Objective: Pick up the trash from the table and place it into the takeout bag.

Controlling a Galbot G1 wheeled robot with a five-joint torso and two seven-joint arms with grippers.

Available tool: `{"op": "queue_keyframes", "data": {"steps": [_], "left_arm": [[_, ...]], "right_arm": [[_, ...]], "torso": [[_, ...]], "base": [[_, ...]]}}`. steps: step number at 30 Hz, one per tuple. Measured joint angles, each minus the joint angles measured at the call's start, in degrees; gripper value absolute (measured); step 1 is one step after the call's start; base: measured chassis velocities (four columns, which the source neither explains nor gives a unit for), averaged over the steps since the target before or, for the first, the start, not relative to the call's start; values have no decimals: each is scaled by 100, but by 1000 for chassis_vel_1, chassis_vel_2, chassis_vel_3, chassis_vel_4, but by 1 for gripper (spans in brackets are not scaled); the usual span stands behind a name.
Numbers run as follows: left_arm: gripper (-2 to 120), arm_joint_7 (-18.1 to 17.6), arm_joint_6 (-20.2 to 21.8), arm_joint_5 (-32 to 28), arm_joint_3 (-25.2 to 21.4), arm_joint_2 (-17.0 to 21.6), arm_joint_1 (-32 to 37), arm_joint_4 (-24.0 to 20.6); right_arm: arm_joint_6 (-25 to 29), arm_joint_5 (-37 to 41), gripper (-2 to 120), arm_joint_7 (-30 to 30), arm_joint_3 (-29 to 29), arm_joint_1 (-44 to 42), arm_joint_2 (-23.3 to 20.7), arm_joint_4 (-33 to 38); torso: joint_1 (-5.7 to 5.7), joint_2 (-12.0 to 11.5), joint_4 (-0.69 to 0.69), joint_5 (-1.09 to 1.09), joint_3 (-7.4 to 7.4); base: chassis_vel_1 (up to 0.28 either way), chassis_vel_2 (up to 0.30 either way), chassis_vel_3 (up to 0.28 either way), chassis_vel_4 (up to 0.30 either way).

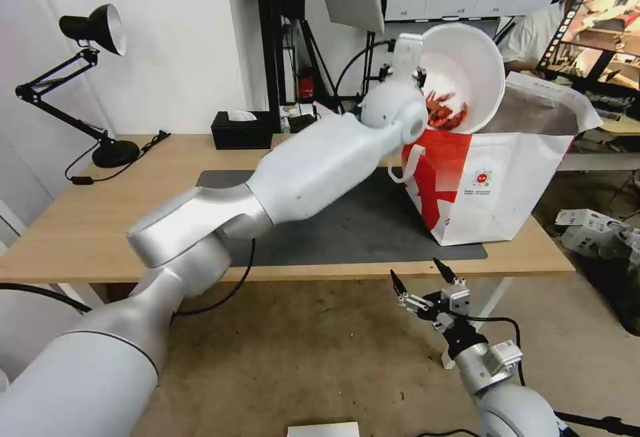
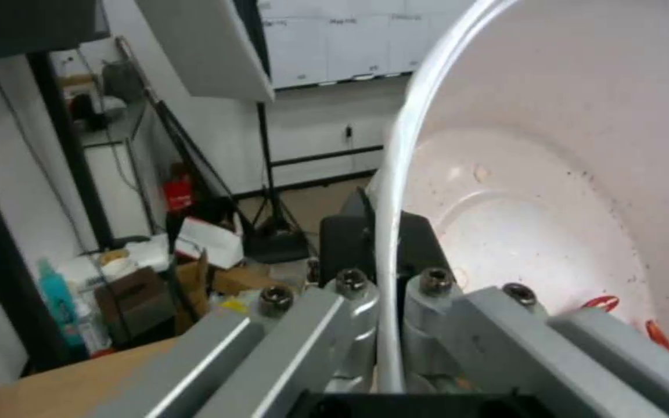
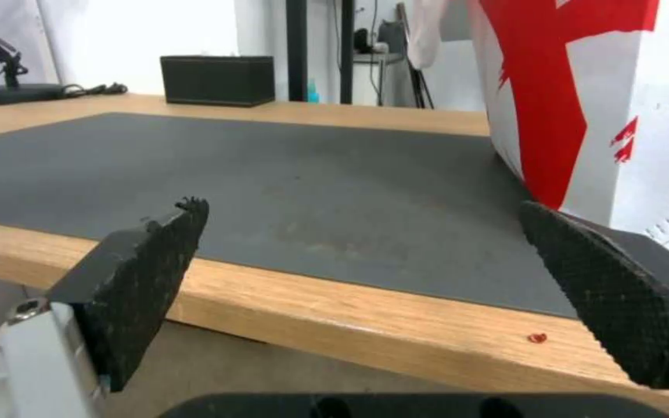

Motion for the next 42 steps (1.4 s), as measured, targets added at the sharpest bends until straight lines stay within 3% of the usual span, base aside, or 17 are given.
{"op": "queue_keyframes", "data": {"steps": [3,8,15,21,31,33,40,42], "left_arm": [[0,112,-43,14,11,5,2,-23],[0,676,-227,247,264,10,-28,-57],[1,1135,-251,278,476,17,-2,-118],[23,1382,-179,44,552,20,-33,-222],[59,1395,274,-741,268,29,-103,-474],[69,1375,317,-785,268,30,-104,-523],[89,1352,260,-781,246,67,-56,-701],[98,1333,171,-681,240,335,24,-1080]], "right_arm": [[0,0,100,0,0,0,0,0],[0,0,100,0,0,0,0,0],[0,0,100,0,0,0,0,0],[0,0,100,0,0,0,0,0],[0,0,100,0,0,0,0,0],[0,0,100,0,0,0,0,0],[0,0,100,0,0,0,0,0],[0,0,100,0,0,0,0,0]], "torso": [[0,0,0,0,0],[0,0,0,0,0],[0,0,0,0,0],[0,0,0,0,0],[0,1,0,-1,0],[0,1,0,-1,0],[0,1,-1,-1,0],[0,1,-3,0,0]], "base": [[0,0,0,0],[0,0,0,0],[0,0,0,0],[0,0,0,0],[0,0,0,0],[0,0,0,0],[0,0,0,0],[0,0,0,0]]}}
